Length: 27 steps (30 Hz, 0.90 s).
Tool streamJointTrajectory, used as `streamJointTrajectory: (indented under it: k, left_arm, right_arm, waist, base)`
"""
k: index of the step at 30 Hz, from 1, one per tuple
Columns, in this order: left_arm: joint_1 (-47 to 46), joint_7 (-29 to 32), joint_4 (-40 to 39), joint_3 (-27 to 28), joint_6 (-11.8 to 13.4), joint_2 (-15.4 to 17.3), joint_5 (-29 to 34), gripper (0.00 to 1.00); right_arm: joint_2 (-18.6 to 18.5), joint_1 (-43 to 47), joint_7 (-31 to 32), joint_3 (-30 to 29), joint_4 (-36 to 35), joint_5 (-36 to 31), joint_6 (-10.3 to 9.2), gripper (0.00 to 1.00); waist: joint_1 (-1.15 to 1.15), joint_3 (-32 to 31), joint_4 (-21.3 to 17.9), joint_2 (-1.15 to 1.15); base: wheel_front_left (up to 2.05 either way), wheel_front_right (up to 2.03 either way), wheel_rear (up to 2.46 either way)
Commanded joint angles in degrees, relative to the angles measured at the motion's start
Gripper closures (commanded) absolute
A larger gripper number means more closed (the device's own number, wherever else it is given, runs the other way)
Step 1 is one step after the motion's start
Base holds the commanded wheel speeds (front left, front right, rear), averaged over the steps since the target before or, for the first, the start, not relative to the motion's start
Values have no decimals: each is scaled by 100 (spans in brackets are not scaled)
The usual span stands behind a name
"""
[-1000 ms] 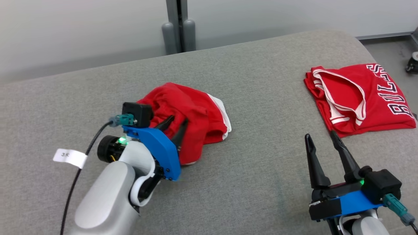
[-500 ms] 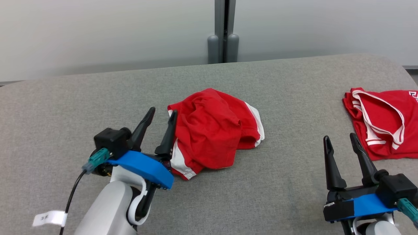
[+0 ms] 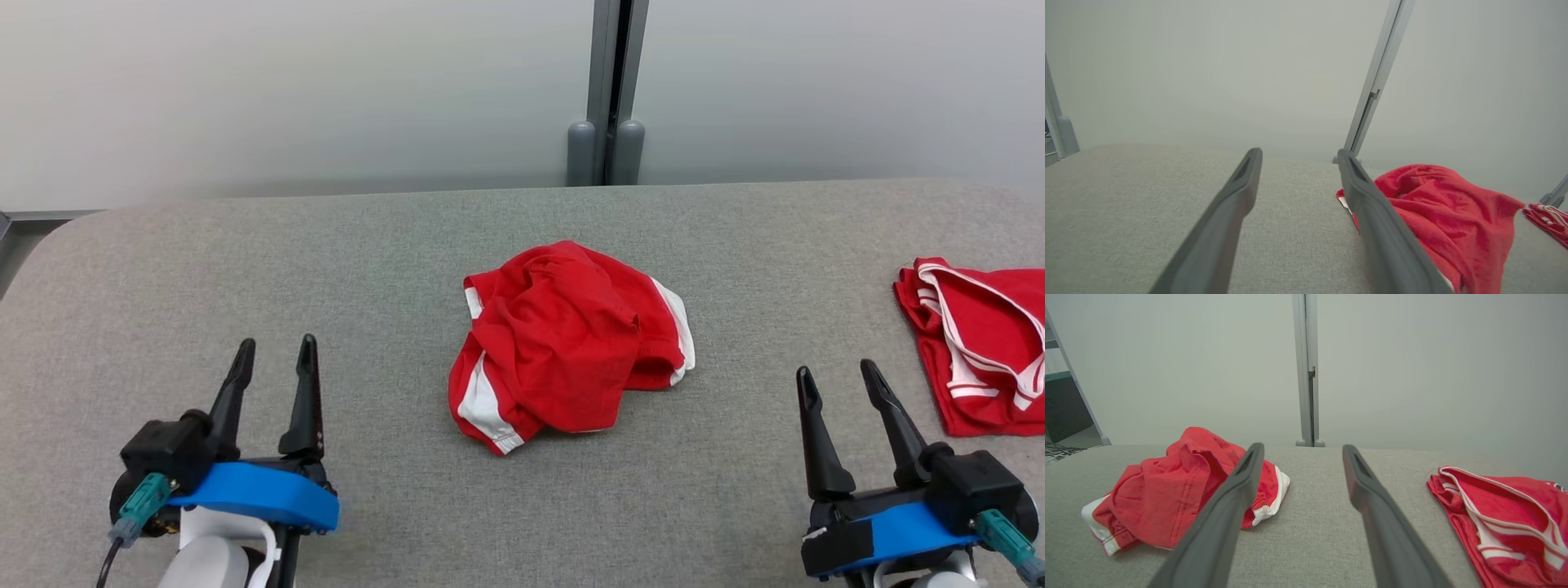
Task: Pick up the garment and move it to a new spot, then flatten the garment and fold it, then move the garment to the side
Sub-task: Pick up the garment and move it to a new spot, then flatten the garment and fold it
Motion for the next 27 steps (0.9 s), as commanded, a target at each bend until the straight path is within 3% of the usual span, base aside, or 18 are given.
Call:
streamJointTrajectory:
  k: [1,11,27]
  left_arm:
    - [81,-21,-25,70,25,43,67,0]
    - [490,-24,152,571,-19,137,235,0]
    - [504,-25,200,627,-36,77,298,0]
  right_arm:
    - [-4,77,20,4,13,27,0,0]
    - [-3,304,111,-93,290,128,0,0]
    - [-4,286,170,83,345,214,0,0]
  waist:
    - [1,-15,-2,0]
    - [1,-247,-23,0]
    - [1,-267,-27,0]
  base:
    - [0,0,0]
    - [0,0,0]
    - [0,0,0]
